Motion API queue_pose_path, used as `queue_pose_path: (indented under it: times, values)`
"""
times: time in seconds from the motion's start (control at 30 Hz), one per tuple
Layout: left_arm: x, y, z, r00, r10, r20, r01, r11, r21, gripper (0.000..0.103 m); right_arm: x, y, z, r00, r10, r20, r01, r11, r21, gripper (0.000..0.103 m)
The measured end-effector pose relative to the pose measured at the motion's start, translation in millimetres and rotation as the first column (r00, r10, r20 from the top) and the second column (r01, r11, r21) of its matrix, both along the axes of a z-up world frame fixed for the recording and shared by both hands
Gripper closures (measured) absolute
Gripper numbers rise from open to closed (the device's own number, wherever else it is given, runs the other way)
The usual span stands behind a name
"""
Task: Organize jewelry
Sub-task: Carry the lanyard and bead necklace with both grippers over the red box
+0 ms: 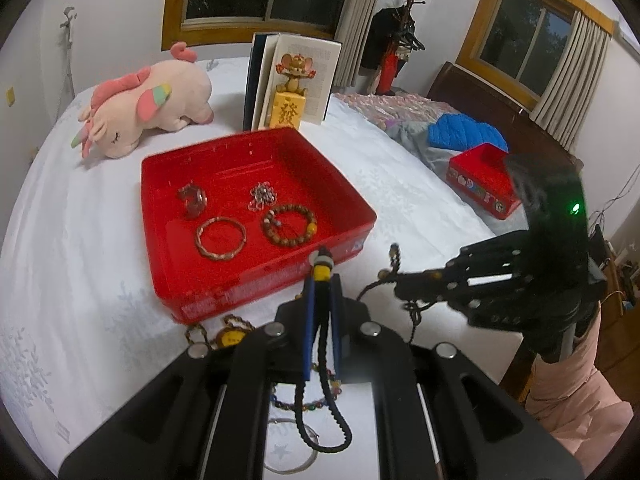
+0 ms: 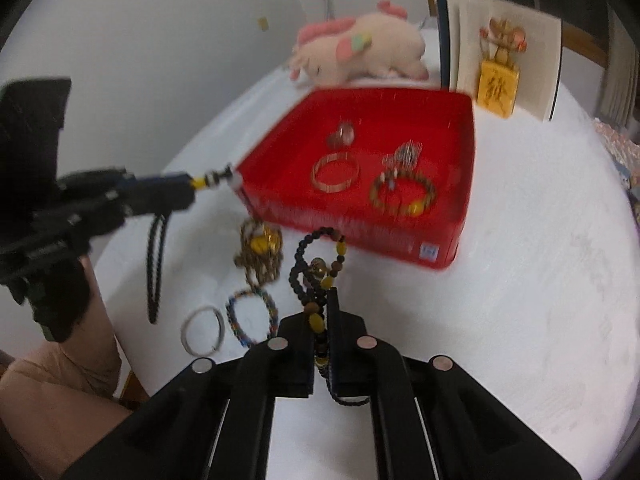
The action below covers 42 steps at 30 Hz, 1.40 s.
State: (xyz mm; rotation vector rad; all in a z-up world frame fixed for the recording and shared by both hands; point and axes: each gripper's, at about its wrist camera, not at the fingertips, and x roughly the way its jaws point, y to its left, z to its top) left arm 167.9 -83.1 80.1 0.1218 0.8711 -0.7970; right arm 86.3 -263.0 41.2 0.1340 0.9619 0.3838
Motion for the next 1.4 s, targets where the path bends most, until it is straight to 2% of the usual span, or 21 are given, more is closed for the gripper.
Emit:
queue_pose_path:
  times: [0.37,0.53,0.93,1.1,1.4]
  values:
    - [40.0,-5.4,38.7,0.998,0.044,0.035,-0.043,0.999,-0.033,0.097,26.3,-8.3,76.0,0.986,-0.035,0.164,0.034,0.999,0.011,0.098]
    - [67.5,-11.5,41.9,0.997,0.071,0.024,-0.071,0.997,-0.020,0.097,55.3,-11.8,99.5,0.981,-0.056,0.187,0.058,0.998,-0.005,0.098]
    - [134.0,-31.8,13.9,0.992,0.124,-0.032,-0.122,0.992,0.038,0.097,135.2,-27.1,73.0,0.989,-0.091,0.118,0.091,0.996,0.004,0.098]
    - [162.6,-42.7,-0.2,0.987,0.149,-0.059,-0.145,0.987,0.064,0.097,171.4,-28.2,53.1,0.991,-0.108,0.079,0.110,0.994,-0.018,0.098]
    - [202.4,-58.9,-30.4,0.977,0.189,-0.103,-0.179,0.979,0.099,0.097,210.2,-35.3,17.2,0.987,-0.156,0.030,0.158,0.985,-0.064,0.098]
